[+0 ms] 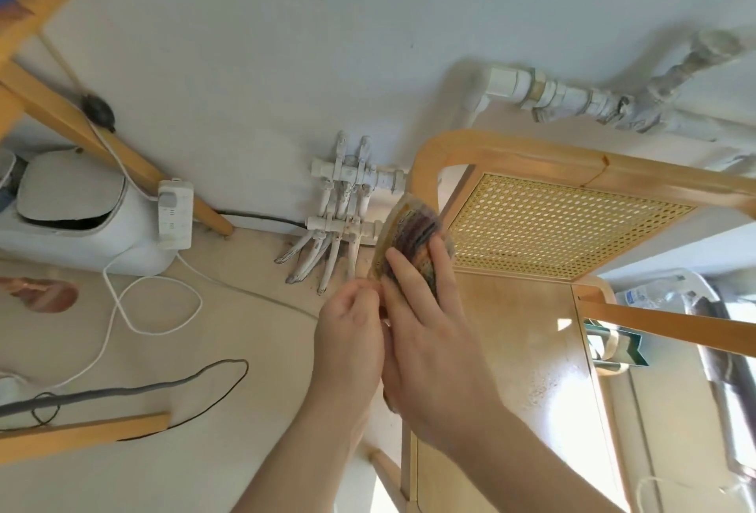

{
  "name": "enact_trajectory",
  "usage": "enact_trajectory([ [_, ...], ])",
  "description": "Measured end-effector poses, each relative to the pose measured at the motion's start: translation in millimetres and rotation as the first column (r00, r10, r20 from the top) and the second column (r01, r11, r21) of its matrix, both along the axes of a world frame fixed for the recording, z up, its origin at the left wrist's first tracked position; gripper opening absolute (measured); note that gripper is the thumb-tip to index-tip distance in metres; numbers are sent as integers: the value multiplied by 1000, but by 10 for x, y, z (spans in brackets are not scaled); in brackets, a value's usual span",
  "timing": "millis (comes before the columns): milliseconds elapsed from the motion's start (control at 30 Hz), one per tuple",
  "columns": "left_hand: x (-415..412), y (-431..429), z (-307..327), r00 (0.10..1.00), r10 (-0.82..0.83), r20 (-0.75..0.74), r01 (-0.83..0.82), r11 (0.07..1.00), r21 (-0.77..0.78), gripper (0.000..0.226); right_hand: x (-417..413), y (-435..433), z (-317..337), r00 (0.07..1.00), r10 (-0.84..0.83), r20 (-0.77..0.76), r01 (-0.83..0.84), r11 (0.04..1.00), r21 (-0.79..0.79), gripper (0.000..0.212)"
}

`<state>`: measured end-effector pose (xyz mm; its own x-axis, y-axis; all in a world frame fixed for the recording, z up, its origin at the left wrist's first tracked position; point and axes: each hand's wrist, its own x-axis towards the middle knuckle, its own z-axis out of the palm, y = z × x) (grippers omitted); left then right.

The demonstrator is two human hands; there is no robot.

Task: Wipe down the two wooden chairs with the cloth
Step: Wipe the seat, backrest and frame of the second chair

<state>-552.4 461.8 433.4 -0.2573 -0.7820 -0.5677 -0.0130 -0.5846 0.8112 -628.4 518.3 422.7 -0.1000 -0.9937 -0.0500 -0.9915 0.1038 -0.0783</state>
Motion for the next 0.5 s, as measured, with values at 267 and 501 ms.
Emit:
enact_trajectory([
  [267,0,-105,-10,991,86,-98,-70,985,157,33,-394,-585,187,991,133,3,-133,991,-20,49],
  [501,-178,-34,-82,997,23,67,-24,1000,13,30,-814,-1109,65,972,109,210,-70,980,-187,49],
])
